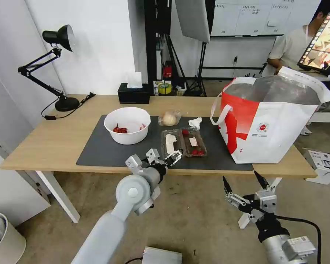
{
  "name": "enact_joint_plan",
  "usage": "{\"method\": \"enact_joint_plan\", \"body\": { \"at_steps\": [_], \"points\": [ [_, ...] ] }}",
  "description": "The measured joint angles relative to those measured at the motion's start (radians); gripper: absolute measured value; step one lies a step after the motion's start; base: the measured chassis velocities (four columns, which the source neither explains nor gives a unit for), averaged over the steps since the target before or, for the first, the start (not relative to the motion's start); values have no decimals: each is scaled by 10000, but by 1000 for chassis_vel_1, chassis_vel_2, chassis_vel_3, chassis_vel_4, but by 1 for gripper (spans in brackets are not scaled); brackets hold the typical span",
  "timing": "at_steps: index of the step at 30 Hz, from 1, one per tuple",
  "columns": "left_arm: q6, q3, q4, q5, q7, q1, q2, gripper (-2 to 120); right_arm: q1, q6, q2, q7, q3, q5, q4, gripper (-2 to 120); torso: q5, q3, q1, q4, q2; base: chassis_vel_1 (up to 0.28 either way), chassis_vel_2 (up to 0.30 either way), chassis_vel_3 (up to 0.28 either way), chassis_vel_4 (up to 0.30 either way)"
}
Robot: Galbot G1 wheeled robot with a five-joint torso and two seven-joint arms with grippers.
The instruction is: Pick up the trash from the table and place it into the takeout bag.
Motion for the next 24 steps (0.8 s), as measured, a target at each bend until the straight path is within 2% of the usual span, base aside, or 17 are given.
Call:
{"method": "enact_joint_plan", "body": {
  "at_steps": [2,5,24],
  "points": [
    [-6,99,283,-18,-482,-251,-246,100,-36,20,110,-6,-11,-120,-15,100,0,0,0,0,0,0,0,0,0],
    [-5,177,404,-14,-625,-299,-396,100,-91,24,81,-7,1,-145,9,100,0,0,-1,0,0,0,0,0,0],
    [-69,368,915,-8,-919,-658,-895,100,-313,50,64,23,80,-141,168,100,1,-2,-2,4,2,0,0,0,0]
  ]
}}
